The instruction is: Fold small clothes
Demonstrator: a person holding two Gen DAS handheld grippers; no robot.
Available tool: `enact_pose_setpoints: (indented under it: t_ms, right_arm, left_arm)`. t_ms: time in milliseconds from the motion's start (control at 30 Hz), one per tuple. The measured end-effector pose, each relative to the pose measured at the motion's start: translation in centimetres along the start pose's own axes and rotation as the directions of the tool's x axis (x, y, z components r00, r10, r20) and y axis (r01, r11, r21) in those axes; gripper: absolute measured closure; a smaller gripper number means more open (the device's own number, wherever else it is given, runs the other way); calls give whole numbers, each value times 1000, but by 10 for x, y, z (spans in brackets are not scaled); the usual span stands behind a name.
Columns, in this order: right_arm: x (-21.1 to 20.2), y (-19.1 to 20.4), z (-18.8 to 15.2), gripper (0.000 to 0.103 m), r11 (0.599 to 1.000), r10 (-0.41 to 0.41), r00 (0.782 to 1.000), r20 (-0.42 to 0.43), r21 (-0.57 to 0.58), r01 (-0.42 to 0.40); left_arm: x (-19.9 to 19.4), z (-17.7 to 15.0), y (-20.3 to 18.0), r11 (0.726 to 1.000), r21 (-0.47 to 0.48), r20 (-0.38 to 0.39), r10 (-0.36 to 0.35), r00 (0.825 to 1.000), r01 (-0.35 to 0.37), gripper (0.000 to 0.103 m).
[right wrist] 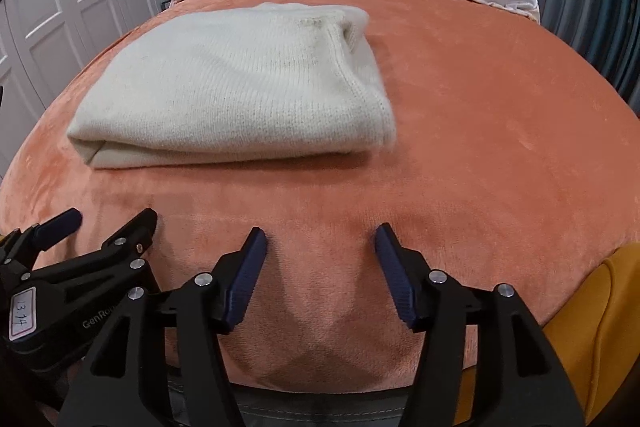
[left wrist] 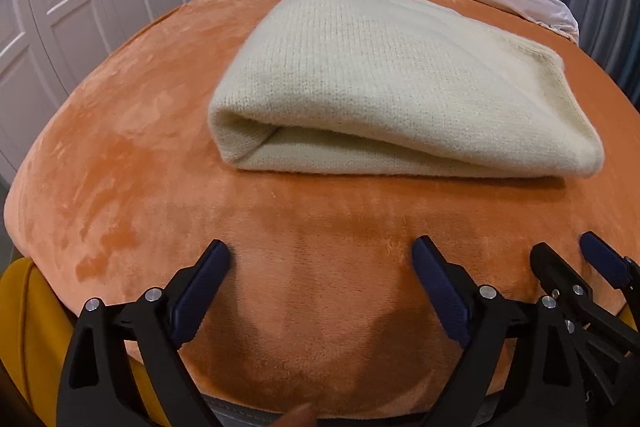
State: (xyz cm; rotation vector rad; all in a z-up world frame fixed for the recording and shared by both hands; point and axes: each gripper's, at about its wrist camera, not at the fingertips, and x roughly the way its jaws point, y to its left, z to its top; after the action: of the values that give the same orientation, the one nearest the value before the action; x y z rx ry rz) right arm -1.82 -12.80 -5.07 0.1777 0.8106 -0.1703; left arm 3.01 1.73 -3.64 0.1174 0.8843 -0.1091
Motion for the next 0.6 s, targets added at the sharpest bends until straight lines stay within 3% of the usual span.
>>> enact_pose_setpoints:
  t_ms: [167,333,600]
  right_arm:
    - [-1,3,-7,45,1000,-16,1000,26,10,16]
    - [3,-8,-8,26,998,-20,1000,11,66,19]
    - [-2,-4,-8,26,998,-31,999,16,54,30]
  left_arm:
    - [0,-4,-3,1000,-9,38,24,999,-24,11]
    - [0,-4,1,1000,-29,47,11,999,-9,11]
    - [1,-4,1,1000,-29,50,9,999,-8,11]
